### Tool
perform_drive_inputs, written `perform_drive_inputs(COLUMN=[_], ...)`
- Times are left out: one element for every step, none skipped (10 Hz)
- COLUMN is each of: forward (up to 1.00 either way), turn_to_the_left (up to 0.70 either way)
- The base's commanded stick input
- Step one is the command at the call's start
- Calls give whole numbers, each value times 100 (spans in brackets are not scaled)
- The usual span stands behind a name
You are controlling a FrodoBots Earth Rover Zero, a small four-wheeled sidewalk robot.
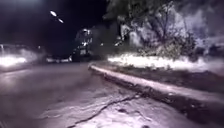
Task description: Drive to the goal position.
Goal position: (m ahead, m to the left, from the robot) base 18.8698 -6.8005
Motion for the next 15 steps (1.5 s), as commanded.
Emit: perform_drive_inputs(forward=[70, 70, 70, 70, 70, 70, 70, 70, 70, 70, 70, 70, 70, 70, 70], turn_to_the_left=[0, 0, 0, 18, 35, 35, 21, 0, 0, 8, 28, 35, 35, 35, 29])
